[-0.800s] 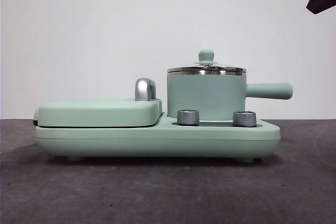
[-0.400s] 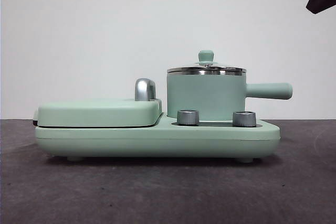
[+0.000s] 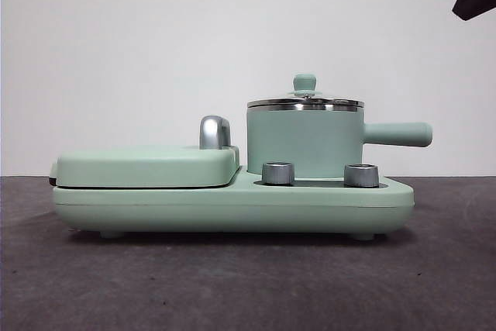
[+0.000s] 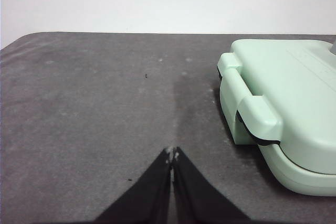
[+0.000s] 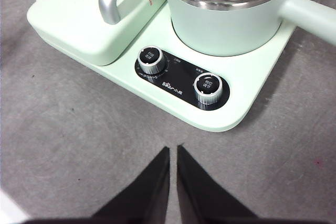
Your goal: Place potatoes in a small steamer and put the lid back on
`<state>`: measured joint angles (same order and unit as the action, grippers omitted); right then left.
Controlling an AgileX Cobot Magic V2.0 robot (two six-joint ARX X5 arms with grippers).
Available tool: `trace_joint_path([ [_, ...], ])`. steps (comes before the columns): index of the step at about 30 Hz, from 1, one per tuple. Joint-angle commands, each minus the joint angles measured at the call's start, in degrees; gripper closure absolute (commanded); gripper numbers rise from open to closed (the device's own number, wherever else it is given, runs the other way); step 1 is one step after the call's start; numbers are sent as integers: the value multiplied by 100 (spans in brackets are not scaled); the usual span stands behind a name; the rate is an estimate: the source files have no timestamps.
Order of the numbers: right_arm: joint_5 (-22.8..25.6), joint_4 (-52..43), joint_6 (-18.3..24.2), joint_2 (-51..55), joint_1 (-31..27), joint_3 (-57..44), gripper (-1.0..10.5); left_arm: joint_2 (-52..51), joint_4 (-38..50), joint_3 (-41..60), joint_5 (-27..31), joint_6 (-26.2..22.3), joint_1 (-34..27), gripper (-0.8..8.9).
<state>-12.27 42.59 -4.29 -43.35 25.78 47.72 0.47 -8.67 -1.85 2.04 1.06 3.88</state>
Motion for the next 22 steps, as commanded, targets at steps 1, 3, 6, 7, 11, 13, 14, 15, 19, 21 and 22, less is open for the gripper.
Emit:
trace_joint_path([
  [1,-11,-59,26,-28,33,28,927,13,76,111,9,24,4,807],
  [3,201,-61,205,-28,31,28,928,13,76,111,9,24,4,807],
  [6,1145,-111,822,81,28,28,928,13,76,111,11,24,4,807],
  [7,1392,-107,820,173,28,28,928,13,76,111,9,24,4,807],
  [11,1685,-109,894,516,-87,26,928,13,76,111,9,24,4,807],
  [13,1683,-129,997,715,-297,-7,928,13,76,111,9,24,4,807],
  [14,1676,-271,994,846,-474,-94,928,13,76,111,9,24,4,807],
  [15,1674,-487,994,979,-656,-236,928,13,76,111,9,24,4,807],
  [19,1679,-1862,988,1799,-1502,-1471,928,13,76,111,9,24,4,807],
  [21,1644,-2396,935,2312,-1753,-2240,928,13,76,111,9,24,4,807],
  [22,1602,-2618,905,2614,-1838,-2649,928,13,76,111,9,24,4,807],
])
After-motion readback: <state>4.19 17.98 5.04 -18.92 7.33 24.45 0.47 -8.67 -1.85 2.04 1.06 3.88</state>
